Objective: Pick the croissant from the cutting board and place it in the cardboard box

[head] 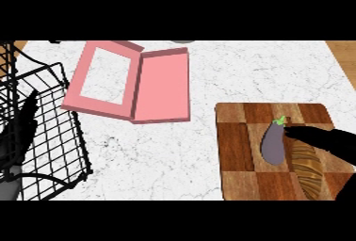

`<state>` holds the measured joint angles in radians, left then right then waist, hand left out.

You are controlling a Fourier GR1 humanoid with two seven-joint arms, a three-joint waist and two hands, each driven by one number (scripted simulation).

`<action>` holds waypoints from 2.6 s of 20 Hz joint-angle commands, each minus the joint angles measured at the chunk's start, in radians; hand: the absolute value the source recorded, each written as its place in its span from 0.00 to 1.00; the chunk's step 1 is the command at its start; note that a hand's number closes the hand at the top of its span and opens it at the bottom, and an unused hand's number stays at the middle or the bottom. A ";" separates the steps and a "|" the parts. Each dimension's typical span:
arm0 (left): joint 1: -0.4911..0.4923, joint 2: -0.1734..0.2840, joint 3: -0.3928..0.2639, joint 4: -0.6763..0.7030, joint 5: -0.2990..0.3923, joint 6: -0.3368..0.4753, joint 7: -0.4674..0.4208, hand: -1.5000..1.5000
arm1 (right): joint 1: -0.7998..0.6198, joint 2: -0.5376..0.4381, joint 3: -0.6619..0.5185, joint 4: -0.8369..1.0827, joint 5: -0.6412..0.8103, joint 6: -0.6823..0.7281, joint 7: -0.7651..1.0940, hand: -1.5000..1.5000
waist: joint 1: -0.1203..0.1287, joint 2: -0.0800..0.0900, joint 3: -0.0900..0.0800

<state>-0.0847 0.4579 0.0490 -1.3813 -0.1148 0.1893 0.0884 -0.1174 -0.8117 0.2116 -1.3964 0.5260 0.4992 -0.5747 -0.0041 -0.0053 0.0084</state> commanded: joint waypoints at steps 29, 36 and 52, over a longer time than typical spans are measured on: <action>0.006 -0.077 0.052 0.033 -0.069 -0.051 -0.049 0.50 | -0.290 0.247 -0.119 0.193 0.328 -0.274 0.052 1.00 | 0.044 0.013 -0.008; -0.103 -0.085 0.005 0.048 -0.089 -0.074 -0.029 0.50 | -0.638 0.245 -0.144 0.485 0.341 -0.306 -0.100 1.00 | 0.130 0.045 -0.005; -0.112 -0.083 0.040 0.096 -0.095 -0.045 -0.009 0.50 | -1.090 0.465 -0.234 0.893 0.216 -0.287 -0.355 1.00 | 0.057 0.023 -0.009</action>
<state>-0.1806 0.3978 0.0784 -1.3393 -0.2025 0.1227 0.0831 -1.1316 -0.4238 -0.0259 -0.5794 0.7554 0.1647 -0.9031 0.0778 0.0172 0.0135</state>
